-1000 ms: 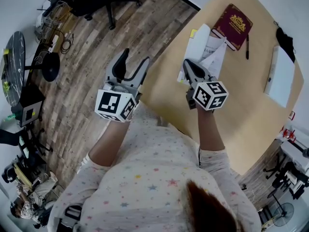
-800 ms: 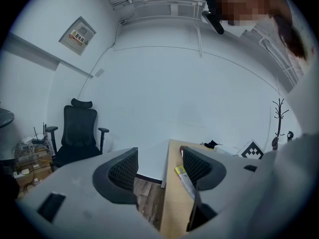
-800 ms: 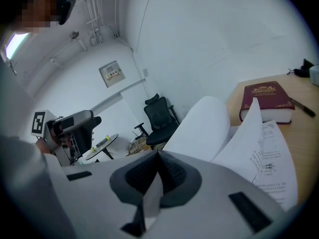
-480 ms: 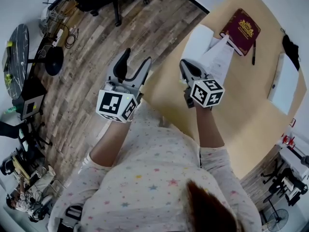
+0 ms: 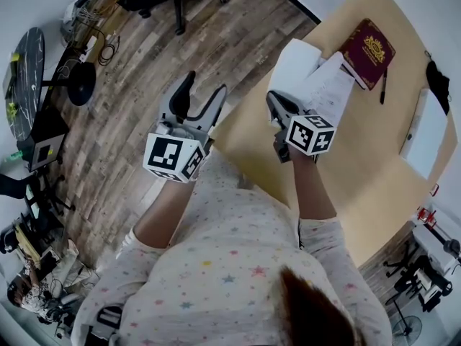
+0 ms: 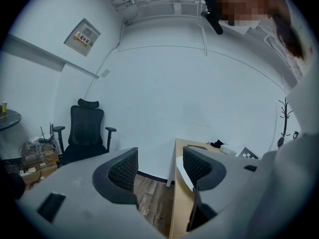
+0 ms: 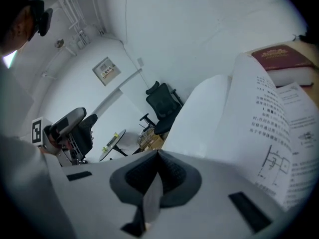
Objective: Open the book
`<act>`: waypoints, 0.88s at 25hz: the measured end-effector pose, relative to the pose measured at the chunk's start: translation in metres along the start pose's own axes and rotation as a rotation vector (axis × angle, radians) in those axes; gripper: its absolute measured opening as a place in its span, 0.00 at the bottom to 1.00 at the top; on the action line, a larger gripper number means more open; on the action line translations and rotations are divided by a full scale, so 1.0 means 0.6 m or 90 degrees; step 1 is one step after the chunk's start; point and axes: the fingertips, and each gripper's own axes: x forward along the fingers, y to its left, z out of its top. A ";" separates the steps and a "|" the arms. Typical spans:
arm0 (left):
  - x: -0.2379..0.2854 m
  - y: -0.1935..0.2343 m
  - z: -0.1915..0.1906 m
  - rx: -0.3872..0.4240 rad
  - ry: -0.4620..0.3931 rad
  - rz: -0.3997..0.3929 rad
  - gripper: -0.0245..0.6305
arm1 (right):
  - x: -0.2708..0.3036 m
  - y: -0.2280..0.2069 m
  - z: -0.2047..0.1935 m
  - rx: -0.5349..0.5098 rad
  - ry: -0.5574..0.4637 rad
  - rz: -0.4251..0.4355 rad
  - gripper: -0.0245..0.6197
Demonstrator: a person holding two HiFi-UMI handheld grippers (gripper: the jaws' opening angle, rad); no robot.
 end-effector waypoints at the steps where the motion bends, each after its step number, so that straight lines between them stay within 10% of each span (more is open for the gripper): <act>1: 0.002 0.000 0.000 -0.001 0.000 -0.001 0.43 | 0.002 0.001 -0.002 0.012 0.004 0.007 0.04; 22: 0.028 -0.008 0.011 0.011 -0.006 -0.013 0.43 | 0.065 0.059 -0.030 0.052 0.078 0.093 0.04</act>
